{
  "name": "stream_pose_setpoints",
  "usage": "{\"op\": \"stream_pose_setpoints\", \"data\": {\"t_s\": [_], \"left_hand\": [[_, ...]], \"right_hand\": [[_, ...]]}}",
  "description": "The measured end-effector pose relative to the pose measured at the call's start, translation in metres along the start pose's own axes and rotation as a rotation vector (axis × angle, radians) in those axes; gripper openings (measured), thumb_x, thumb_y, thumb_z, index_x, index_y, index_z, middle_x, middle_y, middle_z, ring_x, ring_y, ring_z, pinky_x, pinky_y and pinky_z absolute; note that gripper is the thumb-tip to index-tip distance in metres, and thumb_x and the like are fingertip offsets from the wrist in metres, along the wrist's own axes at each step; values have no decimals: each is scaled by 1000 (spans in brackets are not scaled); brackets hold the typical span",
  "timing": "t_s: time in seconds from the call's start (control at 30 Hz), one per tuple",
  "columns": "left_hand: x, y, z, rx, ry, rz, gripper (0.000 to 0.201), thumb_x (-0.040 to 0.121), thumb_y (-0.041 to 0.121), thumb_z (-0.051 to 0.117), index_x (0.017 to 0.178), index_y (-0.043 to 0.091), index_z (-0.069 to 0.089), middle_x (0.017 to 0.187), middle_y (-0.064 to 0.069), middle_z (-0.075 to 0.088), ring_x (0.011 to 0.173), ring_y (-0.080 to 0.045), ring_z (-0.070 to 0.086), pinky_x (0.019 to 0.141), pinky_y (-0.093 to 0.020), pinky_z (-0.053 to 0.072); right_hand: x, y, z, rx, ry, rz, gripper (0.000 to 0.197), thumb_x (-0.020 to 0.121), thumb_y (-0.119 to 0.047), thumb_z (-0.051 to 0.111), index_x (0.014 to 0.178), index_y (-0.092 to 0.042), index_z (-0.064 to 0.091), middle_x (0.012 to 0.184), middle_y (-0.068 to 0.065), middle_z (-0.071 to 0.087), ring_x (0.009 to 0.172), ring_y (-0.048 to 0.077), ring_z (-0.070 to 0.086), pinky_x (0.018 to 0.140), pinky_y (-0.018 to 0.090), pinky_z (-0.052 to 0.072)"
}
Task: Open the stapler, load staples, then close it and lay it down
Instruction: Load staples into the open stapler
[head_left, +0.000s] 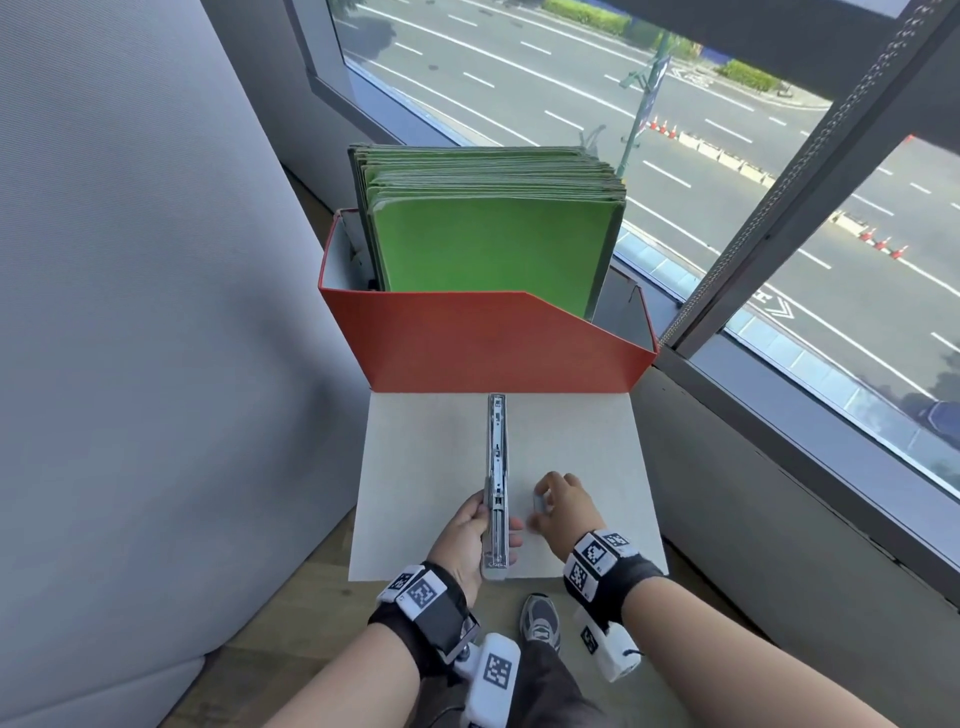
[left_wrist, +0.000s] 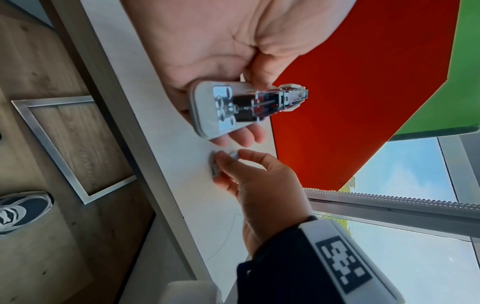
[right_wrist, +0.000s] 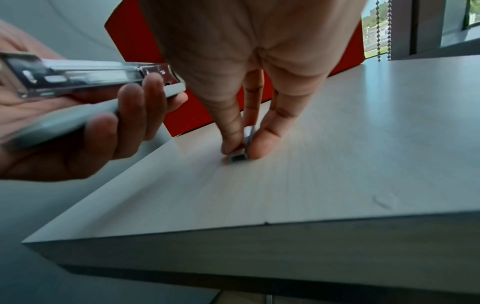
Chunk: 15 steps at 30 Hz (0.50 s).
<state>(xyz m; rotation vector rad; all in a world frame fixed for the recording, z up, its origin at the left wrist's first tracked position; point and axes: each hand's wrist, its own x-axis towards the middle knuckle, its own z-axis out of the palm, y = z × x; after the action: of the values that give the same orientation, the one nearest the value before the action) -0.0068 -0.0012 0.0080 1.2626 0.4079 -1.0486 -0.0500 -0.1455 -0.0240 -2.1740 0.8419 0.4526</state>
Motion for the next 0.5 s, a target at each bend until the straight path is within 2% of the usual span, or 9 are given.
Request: {"op": "stream_pose_setpoints", "data": {"t_s": [0.13,0.2,0.27,0.3,0.37,0.43,0.5], "left_hand": [[3,-1,2,-1,4,-11,30,99,14,31,105,22,59,78,-16,66,56,-20,63,50,-29,51],[4,-1,4,2,0,-10,30,99,15,31,103,23,60,77,-14,67,56,-19,63,51,-30,51],[5,-1,5,4,-10,-13,31,99,16,30,104,24,59,77,-13,68,57,-19,63,53,-30,51],[5,0,6,5,-13,-16,31,99,16,30,104,24,59,77,-12,69,57,-19,63,53,-30,50],[6,0,8,6,-15,-21,32,99,16,28,105,24,59,76,-11,69,57,-19,63,53,-30,49],[5,0,12,16,-21,-17,32,99,17,28,104,24,59,74,-10,69,57,-19,63,53,-29,49],[4,0,16,36,-35,-7,32,99,17,30,101,23,61,76,-10,67,60,-20,61,55,-29,47]], "right_hand": [[3,5,-8,93,44,8,18,79,-4,64,88,-18,55,86,8,63,72,28,62,65,34,52],[3,6,-19,196,86,23,21,80,-1,61,76,-20,54,71,3,63,58,22,62,58,34,53],[-2,1,-35,311,129,3,17,82,0,60,75,-15,57,63,-1,64,52,16,61,53,30,52],[-4,-3,-44,369,147,-28,13,83,-2,61,77,-12,58,64,0,65,54,18,63,53,27,54],[-12,-13,-59,503,142,-111,8,84,-4,63,80,-9,59,73,10,69,65,28,69,61,34,60],[-23,-25,-69,605,74,-192,8,84,-4,64,80,-9,59,81,22,70,73,35,70,67,41,62],[-33,-34,-70,615,6,-247,9,85,-5,65,80,-11,58,84,27,70,75,36,70,68,41,61]]}}
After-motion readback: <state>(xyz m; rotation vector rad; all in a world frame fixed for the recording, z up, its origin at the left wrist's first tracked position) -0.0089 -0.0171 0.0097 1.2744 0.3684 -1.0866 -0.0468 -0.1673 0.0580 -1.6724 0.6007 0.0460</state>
